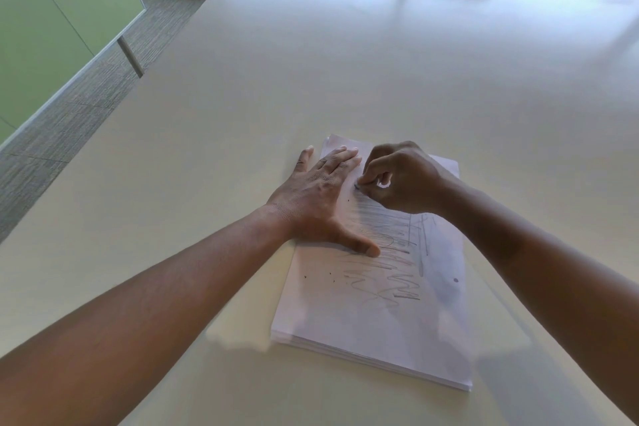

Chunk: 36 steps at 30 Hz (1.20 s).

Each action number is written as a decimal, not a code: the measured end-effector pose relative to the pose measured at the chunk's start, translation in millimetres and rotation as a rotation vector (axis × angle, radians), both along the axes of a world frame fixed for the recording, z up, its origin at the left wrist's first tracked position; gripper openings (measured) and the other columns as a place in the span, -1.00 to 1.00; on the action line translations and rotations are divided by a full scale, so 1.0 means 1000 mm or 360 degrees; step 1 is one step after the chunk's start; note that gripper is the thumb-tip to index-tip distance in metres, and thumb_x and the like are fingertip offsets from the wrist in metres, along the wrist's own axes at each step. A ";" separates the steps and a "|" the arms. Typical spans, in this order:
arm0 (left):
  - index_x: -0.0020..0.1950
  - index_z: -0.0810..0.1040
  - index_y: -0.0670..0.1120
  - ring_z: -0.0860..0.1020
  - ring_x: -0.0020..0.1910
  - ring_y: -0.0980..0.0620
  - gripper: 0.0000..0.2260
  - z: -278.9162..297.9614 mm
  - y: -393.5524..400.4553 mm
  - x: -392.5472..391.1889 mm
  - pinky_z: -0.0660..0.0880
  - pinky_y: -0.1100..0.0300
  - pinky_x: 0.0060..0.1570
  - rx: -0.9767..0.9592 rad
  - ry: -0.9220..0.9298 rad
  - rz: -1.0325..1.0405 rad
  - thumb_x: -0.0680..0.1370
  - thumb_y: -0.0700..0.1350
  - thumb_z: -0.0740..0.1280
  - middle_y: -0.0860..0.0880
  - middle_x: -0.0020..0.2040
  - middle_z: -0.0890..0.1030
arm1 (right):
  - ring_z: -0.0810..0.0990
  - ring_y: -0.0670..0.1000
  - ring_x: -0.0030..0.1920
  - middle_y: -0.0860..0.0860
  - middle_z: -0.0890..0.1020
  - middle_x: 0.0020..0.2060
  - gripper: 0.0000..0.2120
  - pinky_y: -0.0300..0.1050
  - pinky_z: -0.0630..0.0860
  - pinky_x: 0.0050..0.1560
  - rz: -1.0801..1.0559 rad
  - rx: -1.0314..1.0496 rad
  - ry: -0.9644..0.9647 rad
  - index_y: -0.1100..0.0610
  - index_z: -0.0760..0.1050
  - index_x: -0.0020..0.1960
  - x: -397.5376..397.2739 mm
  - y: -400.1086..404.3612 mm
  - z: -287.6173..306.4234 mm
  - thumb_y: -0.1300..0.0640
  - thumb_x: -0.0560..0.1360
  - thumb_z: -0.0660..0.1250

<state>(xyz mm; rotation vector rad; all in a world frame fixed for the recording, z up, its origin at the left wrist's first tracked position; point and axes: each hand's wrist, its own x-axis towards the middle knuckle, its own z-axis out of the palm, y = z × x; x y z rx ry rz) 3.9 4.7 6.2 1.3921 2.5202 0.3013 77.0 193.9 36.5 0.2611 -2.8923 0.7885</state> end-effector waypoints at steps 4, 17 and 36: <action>0.70 -0.10 -0.06 -0.21 0.64 0.19 0.41 0.000 0.000 0.001 -0.33 -0.16 0.57 0.0009 -0.0004 0.0007 0.06 0.74 0.17 0.06 0.70 -0.09 | 0.59 -0.11 -0.33 -0.04 0.65 -0.26 -0.98 -0.18 0.57 -0.21 -0.0161 -0.0002 0.0050 0.09 0.73 -0.20 -0.009 0.012 0.002 0.19 0.39 0.53; 0.70 -0.09 -0.04 -0.19 0.64 0.19 0.41 -0.001 -0.001 0.000 -0.34 -0.16 0.57 0.0029 0.0010 -0.0004 0.06 0.75 0.13 0.07 0.70 -0.07 | 0.59 -0.04 -0.34 0.00 0.63 -0.28 -0.93 -0.11 0.58 -0.24 -0.0072 0.0094 0.0021 0.10 0.72 -0.23 -0.015 0.013 0.011 0.24 0.38 0.50; 0.70 -0.13 -0.06 -0.20 0.65 0.17 0.46 -0.004 0.002 -0.002 -0.31 -0.17 0.58 0.0012 0.0009 -0.0002 0.01 0.79 0.06 0.05 0.70 -0.08 | 0.59 -0.13 -0.33 -0.10 0.61 -0.29 -0.93 -0.23 0.55 -0.24 0.0182 0.0062 -0.0090 0.07 0.72 -0.22 -0.003 0.001 0.010 0.23 0.36 0.51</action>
